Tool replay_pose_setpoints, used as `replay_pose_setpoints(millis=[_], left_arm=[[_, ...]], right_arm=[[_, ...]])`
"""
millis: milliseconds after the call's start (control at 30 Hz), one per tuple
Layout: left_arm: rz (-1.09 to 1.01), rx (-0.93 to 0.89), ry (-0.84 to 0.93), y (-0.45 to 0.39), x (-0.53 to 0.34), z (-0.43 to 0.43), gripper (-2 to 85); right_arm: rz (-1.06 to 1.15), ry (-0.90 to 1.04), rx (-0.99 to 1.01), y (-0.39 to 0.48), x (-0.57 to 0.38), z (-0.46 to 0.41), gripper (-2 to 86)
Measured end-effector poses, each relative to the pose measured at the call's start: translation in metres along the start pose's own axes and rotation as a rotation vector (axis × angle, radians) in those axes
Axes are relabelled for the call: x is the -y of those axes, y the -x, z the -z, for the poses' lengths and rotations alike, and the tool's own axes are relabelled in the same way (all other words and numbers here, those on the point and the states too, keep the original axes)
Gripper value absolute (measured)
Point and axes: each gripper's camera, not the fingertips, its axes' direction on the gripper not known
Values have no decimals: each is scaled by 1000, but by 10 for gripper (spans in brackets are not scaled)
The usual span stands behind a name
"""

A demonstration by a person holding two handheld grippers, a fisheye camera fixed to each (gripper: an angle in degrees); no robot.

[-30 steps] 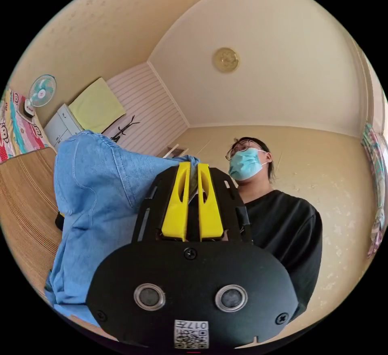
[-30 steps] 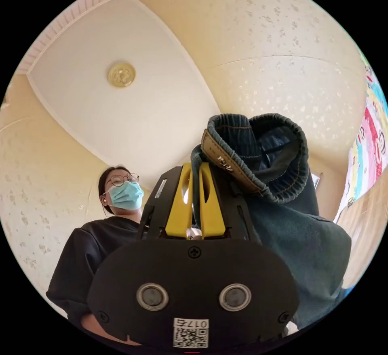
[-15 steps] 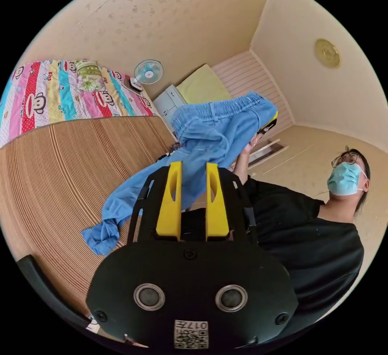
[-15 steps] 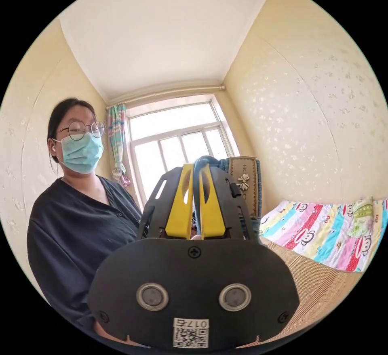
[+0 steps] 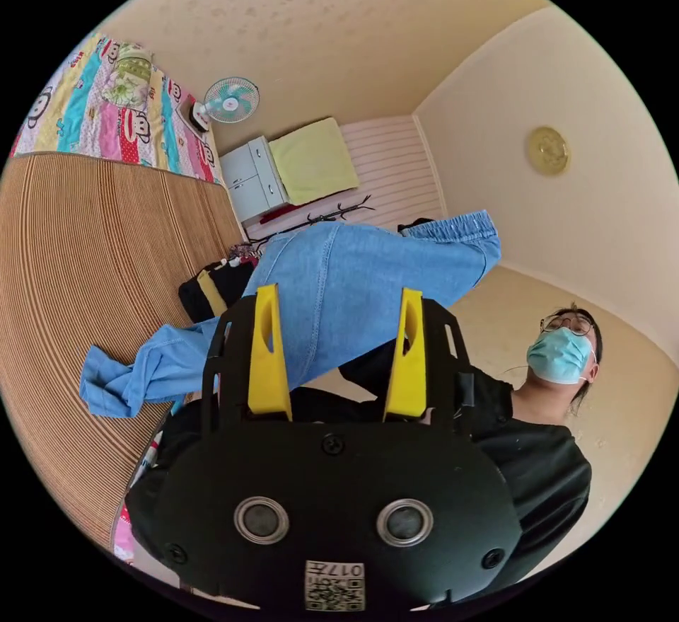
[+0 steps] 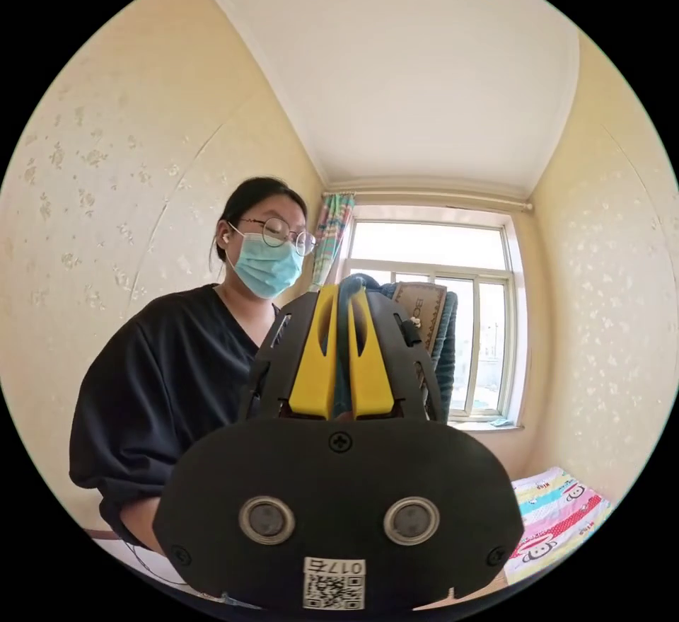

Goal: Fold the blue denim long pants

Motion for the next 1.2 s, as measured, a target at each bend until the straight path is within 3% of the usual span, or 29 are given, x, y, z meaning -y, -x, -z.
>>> replay_pose_setpoints(millis=[233, 333, 433, 600, 800, 1000, 1200], left_arm=[[164, -447, 99, 58, -12, -43, 234], [142, -613, 55, 60, -18, -43, 108], [38, -601, -18, 40, -13, -14, 42], [-442, -526, -162, -47, -16, 80, 13], [-797, -632, -215, -114, -39, 132, 5], [-1000, -850, -164, -150, -57, 127, 3], [-972, -1030, -168, -155, -67, 113, 1]], right_arm=[[-11, -17, 63, 2, -16, -17, 13], [-25, 20, 97, 0, -23, -26, 13], [-32, 67, 60, 5, -31, -30, 14], [-69, 193, -42, 13, -52, -36, 17], [-350, 402, -238, -13, -119, -36, 26], [-561, 258, -90, -59, -199, -36, 41], [-896, 258, 208, -128, -274, -58, 131]])
